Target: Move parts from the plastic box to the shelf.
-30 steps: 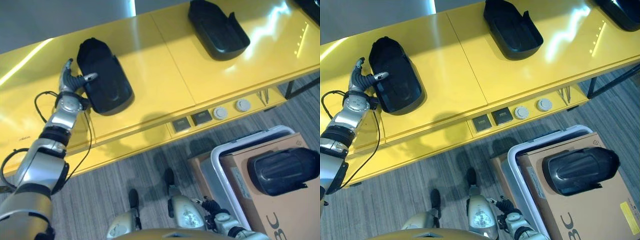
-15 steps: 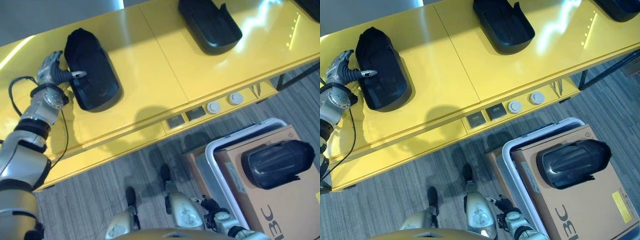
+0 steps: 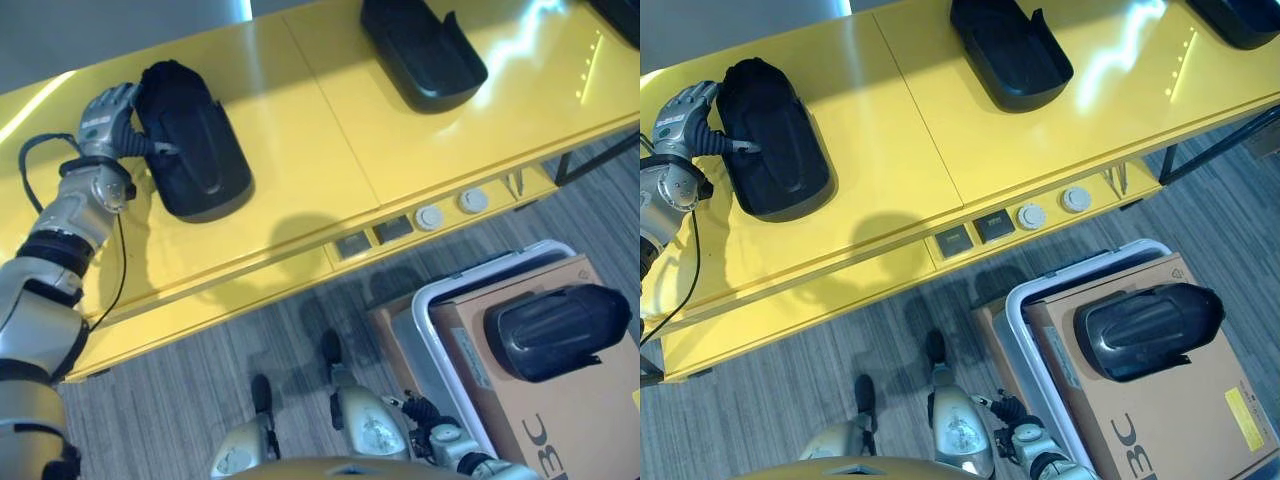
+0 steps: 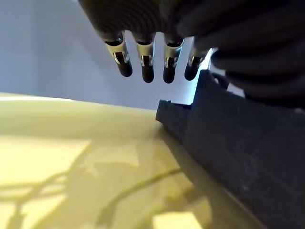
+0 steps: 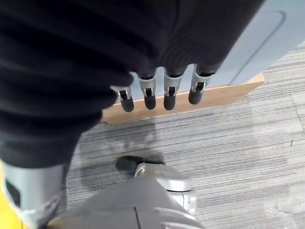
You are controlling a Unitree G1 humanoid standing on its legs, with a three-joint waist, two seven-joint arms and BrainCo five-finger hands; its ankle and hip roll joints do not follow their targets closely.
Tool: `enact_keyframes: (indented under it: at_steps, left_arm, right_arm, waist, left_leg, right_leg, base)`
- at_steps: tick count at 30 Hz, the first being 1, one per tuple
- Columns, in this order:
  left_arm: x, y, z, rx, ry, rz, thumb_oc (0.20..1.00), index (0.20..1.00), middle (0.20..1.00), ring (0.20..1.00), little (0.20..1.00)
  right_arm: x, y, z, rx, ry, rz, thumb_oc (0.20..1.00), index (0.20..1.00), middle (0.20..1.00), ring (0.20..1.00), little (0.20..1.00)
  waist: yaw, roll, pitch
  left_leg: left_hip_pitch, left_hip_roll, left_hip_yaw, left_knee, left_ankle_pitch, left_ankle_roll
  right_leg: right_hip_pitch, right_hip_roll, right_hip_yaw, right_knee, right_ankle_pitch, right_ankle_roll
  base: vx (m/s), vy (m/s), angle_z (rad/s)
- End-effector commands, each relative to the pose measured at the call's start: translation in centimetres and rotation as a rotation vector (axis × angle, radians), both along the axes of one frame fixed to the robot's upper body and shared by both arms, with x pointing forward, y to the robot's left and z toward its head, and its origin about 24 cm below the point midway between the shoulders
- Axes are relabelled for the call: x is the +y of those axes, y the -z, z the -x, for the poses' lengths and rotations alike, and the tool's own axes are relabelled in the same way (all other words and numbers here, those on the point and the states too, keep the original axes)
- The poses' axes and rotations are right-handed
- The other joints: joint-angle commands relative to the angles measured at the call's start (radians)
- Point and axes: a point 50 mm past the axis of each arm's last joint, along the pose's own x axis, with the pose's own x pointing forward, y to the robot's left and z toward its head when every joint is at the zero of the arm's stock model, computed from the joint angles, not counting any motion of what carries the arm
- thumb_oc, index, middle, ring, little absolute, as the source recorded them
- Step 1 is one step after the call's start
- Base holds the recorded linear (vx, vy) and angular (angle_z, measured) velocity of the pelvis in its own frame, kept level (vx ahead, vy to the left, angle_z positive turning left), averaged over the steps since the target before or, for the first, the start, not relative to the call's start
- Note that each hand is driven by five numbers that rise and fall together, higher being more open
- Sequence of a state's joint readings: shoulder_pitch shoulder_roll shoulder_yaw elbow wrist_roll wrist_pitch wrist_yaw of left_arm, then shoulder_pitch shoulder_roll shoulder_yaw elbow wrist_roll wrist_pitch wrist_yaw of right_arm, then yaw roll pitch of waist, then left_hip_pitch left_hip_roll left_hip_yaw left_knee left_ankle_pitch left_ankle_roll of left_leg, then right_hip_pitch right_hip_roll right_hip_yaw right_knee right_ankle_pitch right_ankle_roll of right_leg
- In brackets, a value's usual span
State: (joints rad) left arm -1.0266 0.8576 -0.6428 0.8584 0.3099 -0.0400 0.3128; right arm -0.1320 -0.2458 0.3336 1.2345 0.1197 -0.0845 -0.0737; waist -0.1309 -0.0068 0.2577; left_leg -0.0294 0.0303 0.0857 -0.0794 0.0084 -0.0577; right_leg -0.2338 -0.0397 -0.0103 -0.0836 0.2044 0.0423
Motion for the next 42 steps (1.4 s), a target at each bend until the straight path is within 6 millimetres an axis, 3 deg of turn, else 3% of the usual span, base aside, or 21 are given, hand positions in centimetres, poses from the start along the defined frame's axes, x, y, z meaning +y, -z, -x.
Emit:
enact_keyframes:
  at_steps: [1, 10, 13, 14, 15, 18, 20, 22, 23, 24, 25, 26, 27, 29, 30, 42]
  left_arm:
    - [1.1, -4.2, 0.6, -0.090, -0.018, -0.152, 1.000, 1.000, 1.000, 1.000, 1.000]
    - [1.0, -4.0, 1.6, 0.020, 0.038, -0.541, 1.000, 1.000, 1.000, 1.000, 1.000]
    - [1.2, -3.5, 1.6, 0.011, 0.034, -0.468, 1.000, 1.000, 1.000, 1.000, 1.000]
    - [-0.4, -3.4, 2.0, -0.106, 0.126, -0.257, 1.000, 1.000, 1.000, 1.000, 1.000]
    - [-0.3, -3.3, 2.1, -0.105, 0.124, -0.253, 1.000, 1.000, 1.000, 1.000, 1.000]
    - [-2.7, -1.3, 3.4, -0.230, 0.273, 0.116, 1.000, 1.000, 1.000, 1.000, 1.000]
    - [-4.8, 2.0, 5.6, -0.243, 0.402, 0.421, 1.000, 1.000, 1.000, 1.000, 1.000]
    - [-5.6, 3.1, 6.4, -0.244, 0.442, 0.524, 1.000, 1.000, 1.000, 1.000, 1.000]
    - [-6.2, 4.1, 7.2, -0.230, 0.477, 0.604, 0.875, 0.875, 0.875, 0.875, 0.875]
    - [-7.2, 5.0, 8.1, -0.202, 0.535, 0.670, 0.624, 0.624, 0.624, 0.624, 0.624]
    - [-8.0, 5.9, 9.1, -0.165, 0.586, 0.753, 0.304, 0.304, 0.304, 0.304, 0.304]
    - [-8.0, 5.9, 9.2, -0.165, 0.586, 0.754, 0.213, 0.213, 0.213, 0.213, 0.213]
    - [-9.7, 7.7, 10.7, -0.058, 0.669, 0.840, 0.200, 0.200, 0.200, 0.200, 0.200]
    - [-10.0, 8.2, 10.7, -0.036, 0.665, 0.848, 0.200, 0.200, 0.200, 0.200, 0.200]
    - [-10.8, 9.5, 10.5, 0.018, 0.663, 0.919, 0.200, 0.200, 0.200, 0.200, 0.200]
    - [-14.2, 11.3, 8.7, 0.100, 0.676, 1.159, 0.200, 0.200, 0.200, 0.200, 0.200]
  right_arm:
    - [-0.4, 0.7, 2.1, 0.070, -0.032, 0.009, 1.000, 1.000, 1.000, 1.000, 1.000]
    - [-1.1, 1.0, 3.8, 0.112, -0.043, 0.019, 1.000, 1.000, 1.000, 1.000, 1.000]
    - [-1.2, 1.1, 4.1, 0.124, -0.038, 0.020, 1.000, 1.000, 1.000, 1.000, 1.000]
    - [-0.8, 1.2, 4.3, 0.128, -0.020, 0.010, 1.000, 1.000, 1.000, 1.000, 1.000]
    - [-1.0, 1.2, 4.4, 0.129, -0.022, 0.014, 1.000, 1.000, 1.000, 1.000, 1.000]
    - [-0.7, 1.4, 4.9, 0.150, 0.007, 0.012, 1.000, 1.000, 1.000, 1.000, 1.000]
    - [-0.4, 1.7, 5.5, 0.174, 0.030, 0.008, 1.000, 1.000, 1.000, 1.000, 1.000]
    - [-0.5, 1.7, 5.8, 0.185, 0.035, 0.010, 1.000, 1.000, 1.000, 1.000, 1.000]
    - [-0.5, 1.7, 5.8, 0.188, 0.039, 0.012, 1.000, 1.000, 1.000, 1.000, 1.000]
    - [-0.4, 1.7, 5.7, 0.182, 0.043, 0.008, 1.000, 1.000, 1.000, 1.000, 1.000]
    - [-0.5, 1.8, 6.0, 0.190, 0.045, 0.009, 1.000, 1.000, 1.000, 1.000, 1.000]
    - [-0.5, 1.8, 6.0, 0.190, 0.044, 0.009, 1.000, 1.000, 1.000, 1.000, 1.000]
    - [-0.4, 1.7, 5.4, 0.178, 0.039, 0.014, 1.000, 1.000, 1.000, 1.000, 1.000]
    - [-0.3, 1.7, 5.4, 0.180, 0.029, 0.013, 1.000, 1.000, 1.000, 1.000, 1.000]
    - [0.0, 1.8, 5.5, 0.187, 0.005, 0.017, 1.000, 1.000, 1.000, 1.000, 1.000]
    - [0.0, 1.7, 5.0, 0.173, 0.011, 0.046, 1.000, 1.000, 1.000, 1.000, 1.000]
  waist:
    - [0.007, 0.032, -0.048]
    - [0.011, 0.039, -0.098]
    - [0.011, 0.040, -0.108]
    - [0.018, 0.034, -0.121]
    - [0.014, 0.038, -0.121]
    - [0.026, 0.032, -0.133]
    - [0.039, 0.025, -0.145]
    - [0.041, 0.026, -0.150]
    - [0.042, 0.025, -0.153]
    - [0.046, 0.023, -0.153]
    - [0.048, 0.023, -0.158]
    - [0.047, 0.023, -0.159]
    - [0.055, 0.023, -0.157]
    - [0.054, 0.021, -0.158]
    - [0.054, 0.020, -0.158]
    - [0.039, 0.016, -0.134]
  left_leg:
    - [-0.025, 0.075, -0.025, -0.008, 0.042, -0.064]
    - [0.020, 0.076, -0.007, -0.008, 0.026, -0.065]
    - [0.028, 0.078, -0.007, -0.008, 0.025, -0.066]
    - [0.037, 0.079, -0.010, -0.008, 0.024, -0.067]
    - [0.038, 0.079, -0.011, -0.008, 0.024, -0.067]
    - [0.054, 0.078, -0.018, -0.008, 0.019, -0.067]
    - [0.069, 0.078, -0.019, -0.008, 0.013, -0.066]
    - [0.076, 0.079, -0.018, -0.008, 0.012, -0.066]
    - [0.080, 0.080, -0.018, -0.008, 0.010, -0.067]
    - [0.081, 0.079, -0.020, -0.008, 0.009, -0.066]
    - [0.084, 0.080, -0.020, -0.008, 0.006, -0.065]
    - [0.084, 0.080, -0.020, -0.008, 0.006, -0.065]
    - [0.081, 0.082, -0.023, -0.008, 0.008, -0.064]
    - [0.081, 0.083, -0.023, -0.008, 0.007, -0.063]
    - [0.081, 0.084, -0.024, -0.008, 0.009, -0.062]
    - [0.060, 0.085, -0.028, -0.008, 0.016, -0.058]
  right_leg:
    - [0.105, -0.068, -0.013, -0.004, -0.103, 0.120]
    - [0.145, -0.066, -0.016, -0.004, -0.112, 0.126]
    - [0.154, -0.067, -0.021, -0.004, -0.116, 0.125]
    - [0.168, -0.067, -0.027, -0.004, -0.121, 0.122]
    - [0.169, -0.067, -0.027, -0.004, -0.121, 0.122]
    - [0.191, -0.066, -0.035, -0.004, -0.131, 0.116]
    - [0.214, -0.065, -0.041, -0.004, -0.141, 0.111]
    - [0.224, -0.064, -0.044, -0.004, -0.144, 0.109]
    - [0.229, -0.064, -0.045, -0.004, -0.146, 0.108]
    - [0.232, -0.063, -0.044, -0.004, -0.147, 0.107]
    - [0.236, -0.061, -0.045, -0.004, -0.149, 0.105]
    - [0.236, -0.061, -0.045, -0.004, -0.149, 0.105]
    - [0.236, -0.059, -0.048, -0.004, -0.150, 0.102]
    - [0.236, -0.058, -0.047, -0.004, -0.150, 0.102]
    - [0.239, -0.057, -0.048, -0.004, -0.152, 0.100]
    - [0.222, -0.055, -0.049, -0.004, -0.145, 0.097]
  base:
    - [0.03, 0.007, 0.02]
    - [0.00, 0.000, 0.00]
    - [0.00, 0.000, 0.00]
    - [0.00, 0.000, 0.00]
    - [0.00, 0.000, 0.00]
    - [0.01, -0.010, 0.05]
    - [0.02, -0.016, 0.02]
    - [0.02, -0.008, -0.05]
    - [0.00, 0.000, 0.00]
    - [0.00, -0.001, 0.05]
    - [0.00, 0.000, 0.00]
    - [-0.02, -0.009, 0.03]
    - [-0.02, -0.005, 0.06]
    - [-0.01, -0.004, 0.05]
    - [0.00, -0.003, 0.08]
    - [0.00, -0.003, -0.01]
